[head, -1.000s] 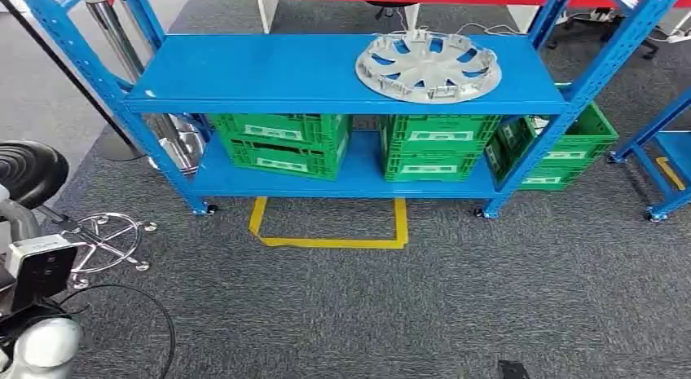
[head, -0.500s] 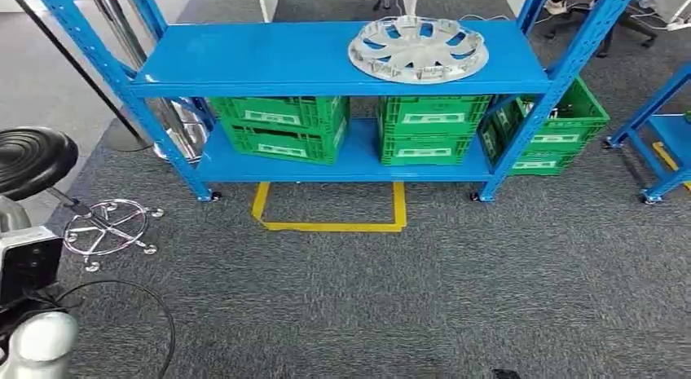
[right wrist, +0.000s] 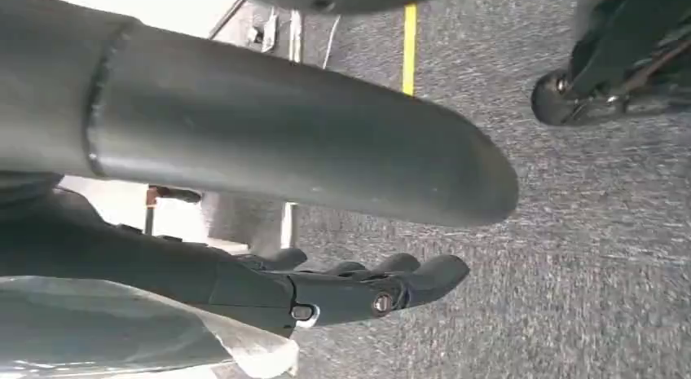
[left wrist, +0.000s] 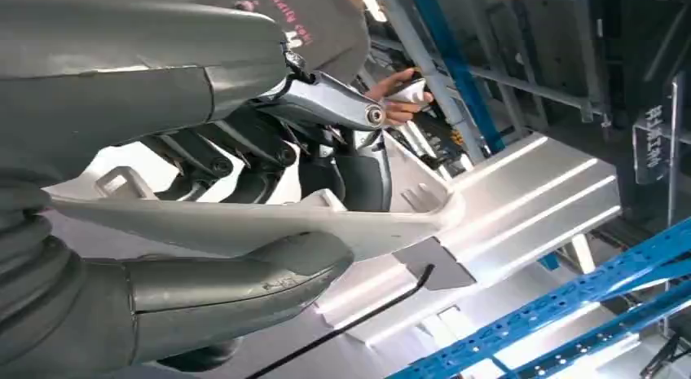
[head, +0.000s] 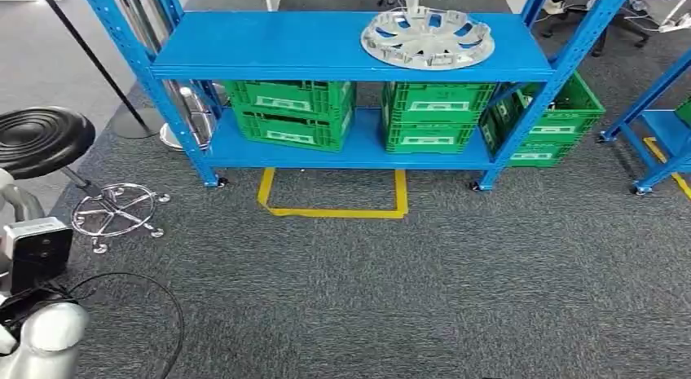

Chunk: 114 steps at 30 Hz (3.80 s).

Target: Take the parts from the cabinet and place them on the table.

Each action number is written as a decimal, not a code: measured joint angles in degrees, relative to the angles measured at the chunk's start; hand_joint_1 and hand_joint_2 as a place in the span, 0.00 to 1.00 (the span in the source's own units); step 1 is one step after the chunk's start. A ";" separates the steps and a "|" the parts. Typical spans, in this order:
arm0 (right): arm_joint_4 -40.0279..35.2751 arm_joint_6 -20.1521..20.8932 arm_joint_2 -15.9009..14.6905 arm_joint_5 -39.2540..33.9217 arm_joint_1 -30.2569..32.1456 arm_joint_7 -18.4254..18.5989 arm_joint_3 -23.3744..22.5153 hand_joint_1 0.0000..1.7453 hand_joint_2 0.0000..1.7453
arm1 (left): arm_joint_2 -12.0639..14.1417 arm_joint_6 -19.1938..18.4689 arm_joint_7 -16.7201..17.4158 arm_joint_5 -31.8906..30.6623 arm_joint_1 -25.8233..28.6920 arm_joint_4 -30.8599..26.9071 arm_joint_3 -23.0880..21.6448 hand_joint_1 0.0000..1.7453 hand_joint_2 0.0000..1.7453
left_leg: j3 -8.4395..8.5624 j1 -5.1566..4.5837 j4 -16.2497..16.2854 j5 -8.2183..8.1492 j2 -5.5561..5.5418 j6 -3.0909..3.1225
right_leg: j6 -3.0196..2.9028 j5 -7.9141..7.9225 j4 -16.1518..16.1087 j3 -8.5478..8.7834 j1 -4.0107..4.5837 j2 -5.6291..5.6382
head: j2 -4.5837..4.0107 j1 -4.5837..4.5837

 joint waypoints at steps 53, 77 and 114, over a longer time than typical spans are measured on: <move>0.11 -0.44 -0.09 0.94 -0.02 1.14 0.22 0.00 0.00 | 2.71 0.00 2.75 1.07 -1.78 1.79 -4.04 1.00 1.00 | 6.45 0.36 -0.79 -5.02 -0.34 -1.35 | -0.92 5.52 -1.12 -6.53 -0.10 -0.07 | 0.00 -0.37; 0.55 -0.48 -0.85 1.01 1.11 15.50 -1.46 0.00 0.00 | 4.33 -0.02 6.84 2.73 -5.08 4.85 -8.37 1.00 1.00 | 5.98 0.34 -0.72 -4.50 -0.30 -1.01 | -0.44 6.09 -1.20 -7.02 -0.15 -0.04 | 0.00 -0.39; 0.57 -4.02 -0.15 3.06 1.01 14.58 -2.34 0.00 0.00 | 6.47 0.15 6.95 1.01 2.06 0.63 -5.31 1.00 1.00 | 3.20 2.64 0.02 -2.47 -6.18 -3.51 | 1.63 2.01 0.68 -4.71 -2.51 3.80 | 0.00 -0.09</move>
